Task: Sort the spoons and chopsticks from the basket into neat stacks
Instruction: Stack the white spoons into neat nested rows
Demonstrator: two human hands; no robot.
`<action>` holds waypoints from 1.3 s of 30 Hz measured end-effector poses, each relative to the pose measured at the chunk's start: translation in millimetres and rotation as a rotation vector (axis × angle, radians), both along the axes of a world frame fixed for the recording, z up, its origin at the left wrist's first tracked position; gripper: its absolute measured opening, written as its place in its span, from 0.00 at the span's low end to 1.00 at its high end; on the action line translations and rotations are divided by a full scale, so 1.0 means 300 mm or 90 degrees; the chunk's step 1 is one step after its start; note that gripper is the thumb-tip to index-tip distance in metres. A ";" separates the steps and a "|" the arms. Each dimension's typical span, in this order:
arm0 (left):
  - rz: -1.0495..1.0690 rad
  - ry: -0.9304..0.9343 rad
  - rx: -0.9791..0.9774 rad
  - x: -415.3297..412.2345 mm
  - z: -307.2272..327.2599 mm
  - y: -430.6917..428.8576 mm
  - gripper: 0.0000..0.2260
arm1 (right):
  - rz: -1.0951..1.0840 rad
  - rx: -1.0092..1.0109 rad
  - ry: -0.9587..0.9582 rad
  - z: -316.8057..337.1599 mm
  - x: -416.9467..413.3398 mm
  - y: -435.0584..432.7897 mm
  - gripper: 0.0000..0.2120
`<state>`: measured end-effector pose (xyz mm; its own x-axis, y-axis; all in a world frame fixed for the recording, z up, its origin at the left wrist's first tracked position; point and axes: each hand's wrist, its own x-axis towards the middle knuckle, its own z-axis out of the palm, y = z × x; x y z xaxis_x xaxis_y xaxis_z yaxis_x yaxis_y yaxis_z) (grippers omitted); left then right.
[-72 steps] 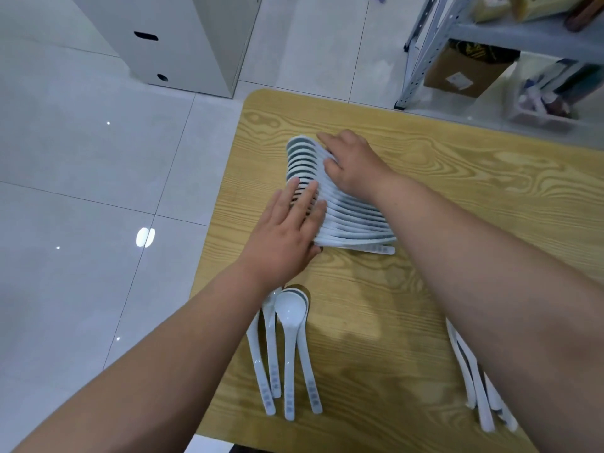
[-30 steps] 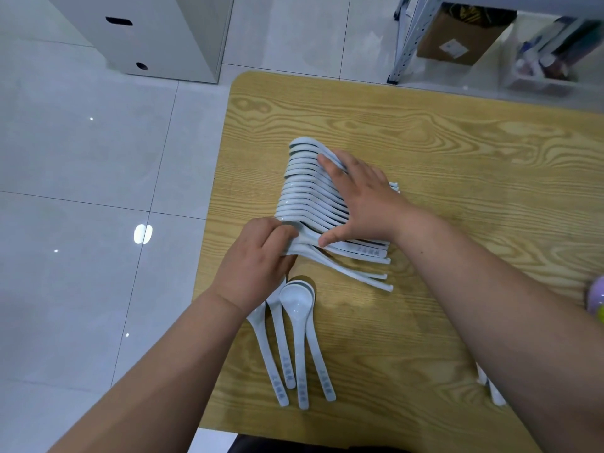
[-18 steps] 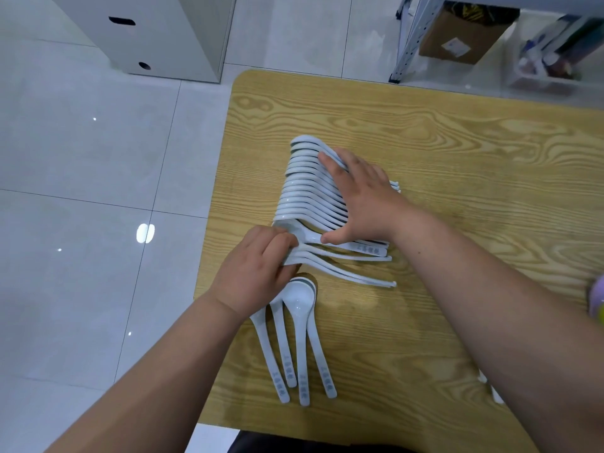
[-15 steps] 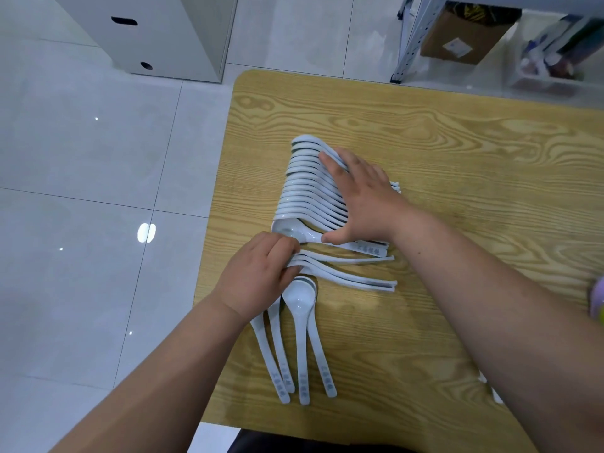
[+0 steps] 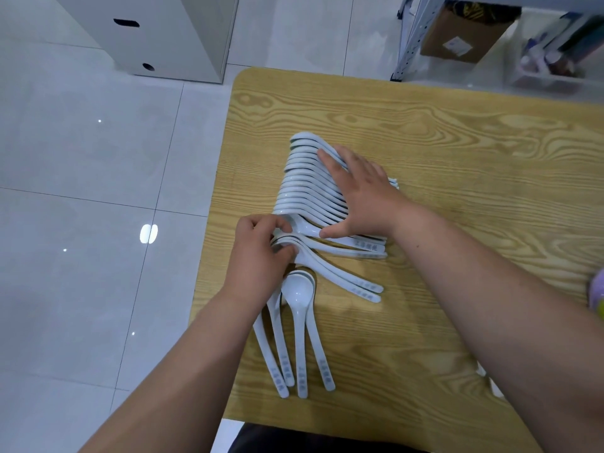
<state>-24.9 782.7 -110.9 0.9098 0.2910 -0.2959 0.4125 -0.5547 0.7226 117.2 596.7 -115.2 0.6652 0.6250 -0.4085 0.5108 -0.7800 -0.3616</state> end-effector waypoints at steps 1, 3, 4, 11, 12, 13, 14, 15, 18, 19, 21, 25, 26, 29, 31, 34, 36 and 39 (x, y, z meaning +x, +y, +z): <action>0.011 0.002 -0.013 0.004 -0.001 0.000 0.14 | -0.003 0.004 0.007 0.002 0.001 -0.001 0.63; 0.012 -0.005 -0.015 0.007 -0.005 0.003 0.14 | -0.007 0.012 0.018 0.004 0.003 -0.004 0.63; 0.005 -0.014 -0.015 0.006 -0.008 0.006 0.14 | -0.007 0.013 0.023 0.004 0.005 -0.007 0.63; -0.139 -0.126 0.070 -0.033 -0.038 0.043 0.14 | -0.006 0.011 0.032 0.003 0.005 -0.010 0.62; -0.153 -0.129 0.093 -0.037 -0.043 0.046 0.14 | -0.006 0.012 0.028 0.003 0.004 -0.010 0.62; -0.160 -0.128 0.113 -0.040 -0.048 0.047 0.14 | -0.005 0.012 0.024 0.002 0.003 -0.008 0.61; -0.165 -0.128 0.129 -0.042 -0.051 0.049 0.14 | -0.002 0.011 0.019 0.001 0.003 -0.008 0.61; -0.176 -0.134 0.141 -0.042 -0.053 0.051 0.15 | -0.002 0.010 0.017 0.002 0.002 -0.009 0.60; -0.241 -0.203 0.189 -0.034 -0.068 0.059 0.18 | -0.025 0.037 0.026 0.002 0.002 -0.012 0.57; -0.251 -0.228 0.209 -0.029 -0.073 0.060 0.17 | -0.033 0.051 0.027 0.003 0.002 -0.012 0.56; -0.246 -0.265 0.243 -0.019 -0.081 0.055 0.16 | -0.047 0.069 0.025 0.005 0.000 -0.008 0.56; -0.236 -0.319 0.287 -0.010 -0.090 0.043 0.15 | -0.053 0.043 0.041 0.021 0.001 0.008 0.58; -0.237 -0.320 0.291 -0.009 -0.091 0.042 0.16 | -0.043 0.022 0.042 0.025 -0.002 0.009 0.60; -0.241 -0.308 0.299 -0.004 -0.091 0.042 0.15 | 0.008 -0.044 0.014 0.029 -0.023 0.004 0.64; -0.252 -0.298 0.301 -0.001 -0.092 0.043 0.14 | 0.032 -0.069 0.002 0.025 -0.042 0.000 0.67; -0.267 -0.292 0.307 0.005 -0.094 0.042 0.12 | 0.039 -0.083 -0.016 0.017 -0.053 0.000 0.68; -0.274 -0.296 0.318 0.008 -0.091 0.039 0.13 | 0.032 -0.073 -0.014 0.012 -0.051 0.000 0.68; -0.286 -0.299 0.331 -0.001 -0.085 0.038 0.16 | 0.022 -0.058 -0.012 0.007 -0.051 -0.001 0.66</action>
